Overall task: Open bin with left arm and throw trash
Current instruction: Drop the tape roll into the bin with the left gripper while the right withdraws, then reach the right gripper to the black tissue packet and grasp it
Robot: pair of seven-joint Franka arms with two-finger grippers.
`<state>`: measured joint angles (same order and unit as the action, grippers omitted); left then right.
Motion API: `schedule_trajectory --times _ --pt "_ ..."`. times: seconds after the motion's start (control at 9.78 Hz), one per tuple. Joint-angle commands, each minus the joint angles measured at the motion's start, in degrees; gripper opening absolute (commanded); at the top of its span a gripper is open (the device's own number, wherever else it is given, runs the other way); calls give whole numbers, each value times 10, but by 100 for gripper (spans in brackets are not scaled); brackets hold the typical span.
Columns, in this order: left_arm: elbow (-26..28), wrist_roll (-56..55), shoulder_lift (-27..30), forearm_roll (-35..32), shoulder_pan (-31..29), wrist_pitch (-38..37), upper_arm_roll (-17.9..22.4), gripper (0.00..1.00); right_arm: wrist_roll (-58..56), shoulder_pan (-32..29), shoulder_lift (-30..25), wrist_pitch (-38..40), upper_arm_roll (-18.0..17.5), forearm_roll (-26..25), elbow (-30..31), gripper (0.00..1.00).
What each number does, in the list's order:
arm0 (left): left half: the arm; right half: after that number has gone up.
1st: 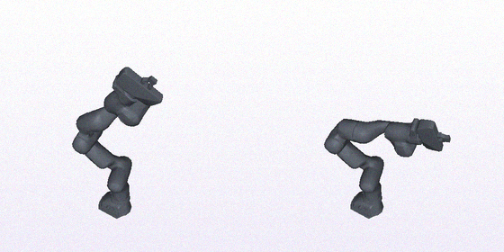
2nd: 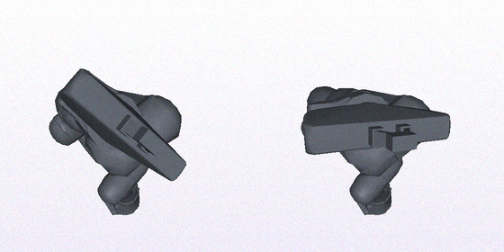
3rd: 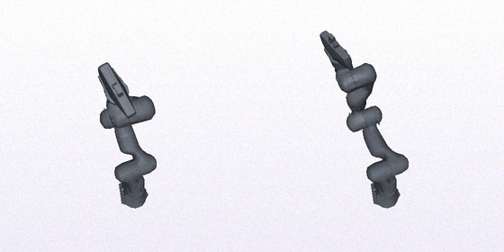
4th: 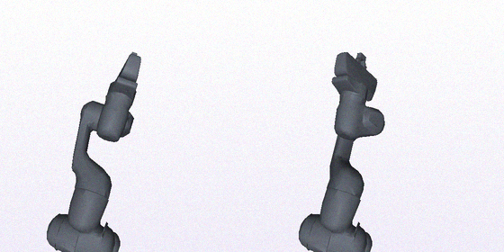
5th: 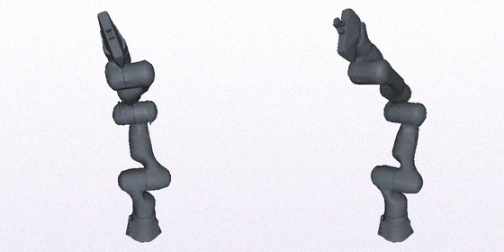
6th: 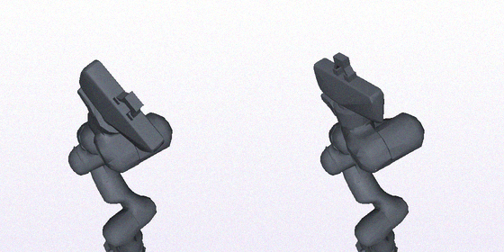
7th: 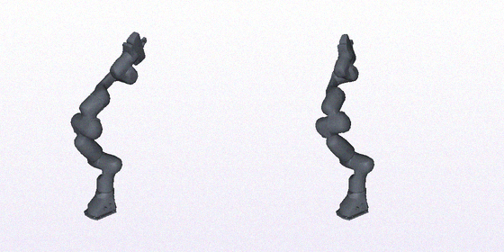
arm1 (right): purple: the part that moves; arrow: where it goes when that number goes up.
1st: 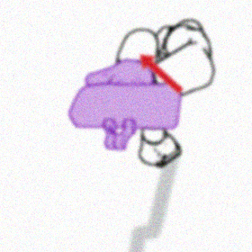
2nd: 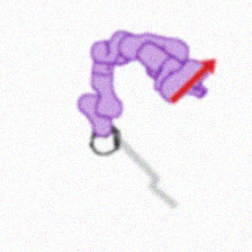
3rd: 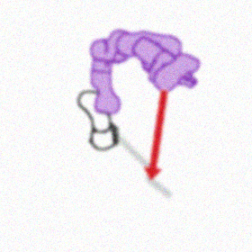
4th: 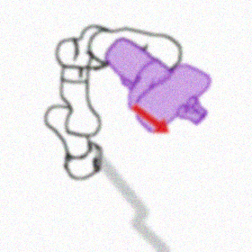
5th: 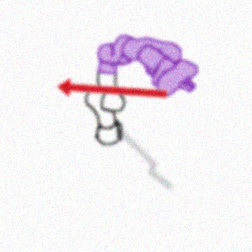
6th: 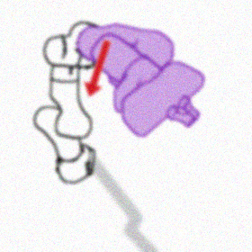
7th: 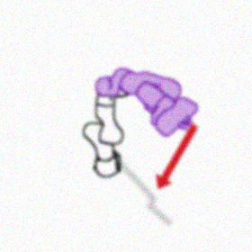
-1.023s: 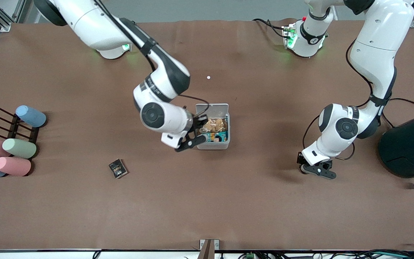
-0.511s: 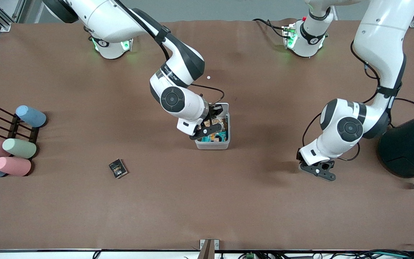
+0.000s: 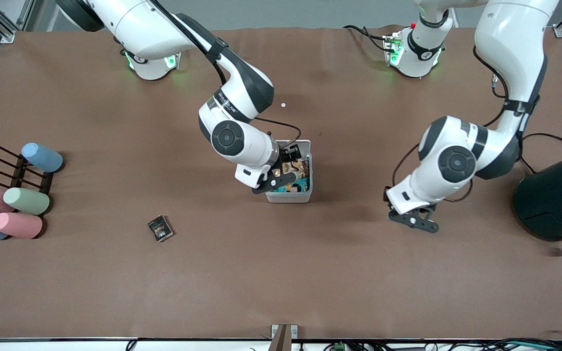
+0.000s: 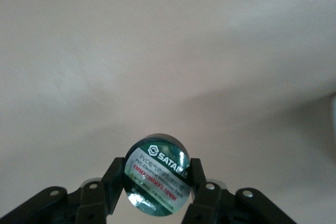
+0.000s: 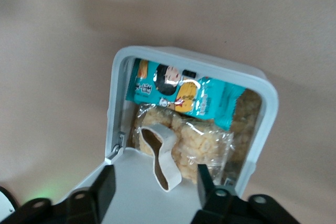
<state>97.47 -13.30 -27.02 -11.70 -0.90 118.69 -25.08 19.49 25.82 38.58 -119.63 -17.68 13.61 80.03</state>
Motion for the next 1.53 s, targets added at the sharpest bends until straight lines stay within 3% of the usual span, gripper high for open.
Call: schedule_trajectory --times 0.0,0.1,0.31,0.72,0.92,1.12,1.23,1.33,1.43 --pt "-22 -172 11 6 21 -59 -65 0 -1 -30 -17 2 -2 -5 4 100" --pt "-22 -229 9 8 35 -60 -85 0 -2 -43 -17 2 -2 -34 3 100" --pt "-37 -311 -3 36 79 -59 -92 0 -7 -89 -15 5 -2 -144 7 100" --pt "-103 -411 -62 34 154 -58 -90 0 -148 -182 -14 7 6 -185 31 100" --pt "-121 -412 -86 26 163 -53 -88 1 -151 -201 -10 -12 7 -295 35 100" --pt "-134 -413 -101 -2 166 -53 -88 3 -151 -214 -10 -68 7 -342 77 100" --pt "-134 -412 -102 -6 172 -52 -87 17 -154 -231 -9 -99 7 -357 92 100" --pt "-134 -405 -109 -17 172 -51 -86 59 -164 -239 -3 -135 7 -372 111 100" --pt "-141 -406 -121 -22 172 -50 -86 85 -193 -253 9 -159 7 -380 115 100"
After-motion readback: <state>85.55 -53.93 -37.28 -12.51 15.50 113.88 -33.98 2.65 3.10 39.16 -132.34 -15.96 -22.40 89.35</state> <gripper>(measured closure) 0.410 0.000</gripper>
